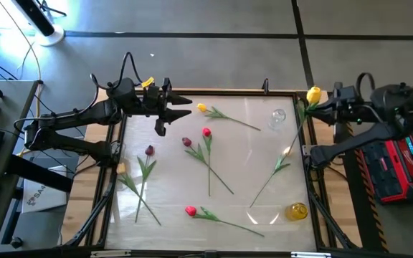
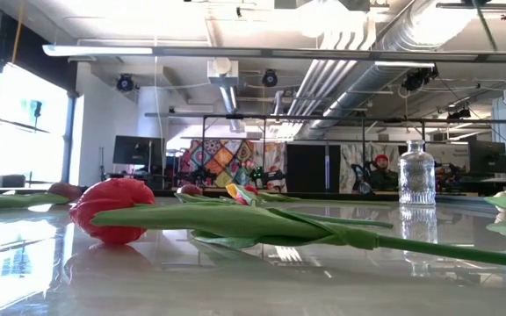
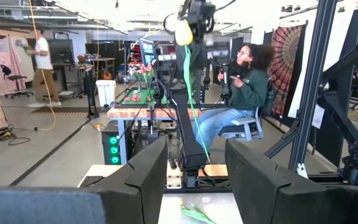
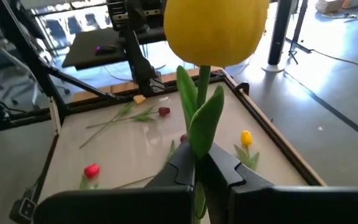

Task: Sort flowers into vase by color
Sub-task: Put the left yellow tulip into the transparent vase

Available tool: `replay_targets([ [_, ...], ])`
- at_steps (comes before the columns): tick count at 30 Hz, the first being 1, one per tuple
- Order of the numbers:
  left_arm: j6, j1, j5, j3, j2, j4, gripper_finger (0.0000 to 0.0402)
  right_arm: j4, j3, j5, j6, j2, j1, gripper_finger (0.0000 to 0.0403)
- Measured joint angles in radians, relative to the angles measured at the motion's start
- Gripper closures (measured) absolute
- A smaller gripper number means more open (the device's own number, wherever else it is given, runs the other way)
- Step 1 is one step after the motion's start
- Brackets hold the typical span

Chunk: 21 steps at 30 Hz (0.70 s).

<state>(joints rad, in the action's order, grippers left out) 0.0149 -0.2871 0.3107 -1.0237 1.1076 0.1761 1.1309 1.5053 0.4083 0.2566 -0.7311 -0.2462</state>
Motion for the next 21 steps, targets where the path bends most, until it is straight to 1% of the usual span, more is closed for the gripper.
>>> replay_targets([
  [4, 0.0, 0.0, 0.0, 0.0, 0.0, 0.0, 0.0251, -0.106, -0.16, 0.0, 0.009, 0.114, 0.0, 0.0403],
  [8, 0.0, 0.0, 0.0, 0.0, 0.0, 0.0, 0.0251, -0.147, -0.245, -0.001, 0.016, 0.195, 0.0, 0.0403],
  [15, 0.0, 0.0, 0.0, 0.0, 0.0, 0.0, 0.0251, -0.094, -0.3, 0.005, 0.027, 0.278, 0.001, 0.0403],
  [21, 0.0, 0.0, 0.0, 0.0, 0.0, 0.0, 0.0251, -0.058, -0.311, 0.044, 0.033, 0.322, 0.002, 0.0403],
])
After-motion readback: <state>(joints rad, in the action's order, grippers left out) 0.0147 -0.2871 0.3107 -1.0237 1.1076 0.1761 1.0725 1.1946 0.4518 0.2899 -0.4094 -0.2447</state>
